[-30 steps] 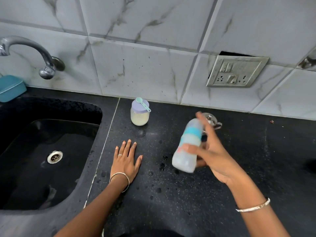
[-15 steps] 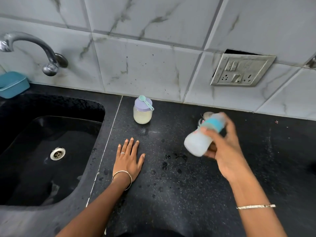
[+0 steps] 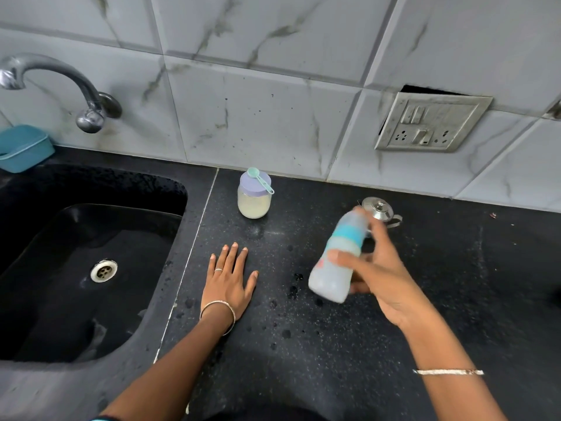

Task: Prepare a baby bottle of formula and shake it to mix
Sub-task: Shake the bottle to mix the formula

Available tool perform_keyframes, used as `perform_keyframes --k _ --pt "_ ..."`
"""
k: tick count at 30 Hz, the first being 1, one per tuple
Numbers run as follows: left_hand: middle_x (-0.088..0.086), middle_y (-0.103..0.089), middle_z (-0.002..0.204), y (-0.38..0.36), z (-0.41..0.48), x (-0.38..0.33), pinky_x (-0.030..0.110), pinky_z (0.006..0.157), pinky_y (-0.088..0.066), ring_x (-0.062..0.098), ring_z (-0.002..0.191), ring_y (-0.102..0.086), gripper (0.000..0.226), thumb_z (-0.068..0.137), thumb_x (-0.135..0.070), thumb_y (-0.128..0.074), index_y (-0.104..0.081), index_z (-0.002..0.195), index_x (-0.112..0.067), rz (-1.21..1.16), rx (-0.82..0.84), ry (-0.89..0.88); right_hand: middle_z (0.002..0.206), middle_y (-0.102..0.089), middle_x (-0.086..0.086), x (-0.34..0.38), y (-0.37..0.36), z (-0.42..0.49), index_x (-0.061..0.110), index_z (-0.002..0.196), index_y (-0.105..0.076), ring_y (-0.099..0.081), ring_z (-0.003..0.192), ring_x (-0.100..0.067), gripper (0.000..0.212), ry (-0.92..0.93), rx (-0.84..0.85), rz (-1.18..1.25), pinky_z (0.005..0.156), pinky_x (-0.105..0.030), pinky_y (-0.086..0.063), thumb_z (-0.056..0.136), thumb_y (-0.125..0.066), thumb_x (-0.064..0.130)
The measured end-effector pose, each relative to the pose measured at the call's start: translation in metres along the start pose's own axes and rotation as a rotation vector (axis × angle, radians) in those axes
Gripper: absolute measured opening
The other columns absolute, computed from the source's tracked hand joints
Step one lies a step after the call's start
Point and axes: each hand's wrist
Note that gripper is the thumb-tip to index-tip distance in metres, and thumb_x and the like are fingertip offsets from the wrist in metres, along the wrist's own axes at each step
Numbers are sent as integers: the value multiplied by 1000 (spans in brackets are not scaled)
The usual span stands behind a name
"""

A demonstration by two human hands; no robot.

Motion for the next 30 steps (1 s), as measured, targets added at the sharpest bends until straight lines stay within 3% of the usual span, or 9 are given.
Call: perform_keyframes --k 2,6,8,11,13,16,21,26,30 --pt "2 -16 168 0 0 0 45 127 -3 22 156 -8 75 96 -60 -6 -22 159 -23 6 2 0 132 -61 -8 -2 3 -1 55 141 -43 -72 105 -28 87 -54 8 -39 58 -33 -61 73 -89 25" --pt "1 -15 168 -1 0 1 44 127 -2 21 157 -7 71 98 -59 -11 -20 159 -24 9 3 -2 140 -54 -6 -5 8 4 49 150 -30 -68 114 -28 86 26 -292 361 62 -36 -64 86 -79 20" --pt "1 -15 168 -1 0 1 44 127 -2 21 156 -7 71 98 -59 -11 -20 159 -24 11 2 -1 133 -59 -6 -8 6 0 53 149 -29 -71 110 -27 89 42 -180 230 63 -35 -64 86 -80 16" --pt "1 -16 168 0 1 1 45 127 -4 22 156 -8 71 98 -59 -12 -21 159 -24 13 -4 -3 125 -68 -11 -2 7 -8 56 142 -43 -77 99 -28 94 -42 82 -80 59 -33 -61 65 -89 29" --pt "1 -17 168 0 0 1 44 127 -4 22 156 -9 71 98 -59 -13 -22 159 -24 9 -7 -2 131 -65 -9 3 10 -6 51 143 -45 -75 102 -29 92 -20 -23 9 58 -32 -61 64 -88 34" --pt "1 -17 168 0 -1 0 44 127 -3 21 156 -9 71 98 -59 -12 -22 159 -23 8 -9 -4 133 -61 -3 0 9 -2 48 148 -36 -71 112 -27 88 44 -207 273 66 -37 -65 79 -84 23" --pt "2 -21 167 -1 0 1 46 127 -7 22 156 -13 71 98 -60 -14 -27 158 -23 -3 -30 -6 117 -70 -16 -7 9 -17 59 142 -35 -76 99 -28 93 -131 110 -128 66 -40 -64 77 -88 19" --pt "3 -24 166 -4 0 2 46 127 -8 23 155 -15 70 99 -60 -17 -29 157 -22 -7 -38 -1 132 -54 3 -15 13 -14 61 151 -21 -69 111 -22 99 -16 -188 169 66 -40 -65 88 -79 12" --pt "2 -23 167 -4 1 2 45 127 -8 22 155 -15 71 98 -60 -17 -28 157 -23 10 -33 2 124 -66 -11 -14 16 -25 68 141 -35 -74 104 -28 95 -97 111 -47 63 -37 -63 77 -86 19"
Point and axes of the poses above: each hand's wrist, its own z-axis towards the middle knuckle, its own y-axis out of the back of the hand, x = y × z
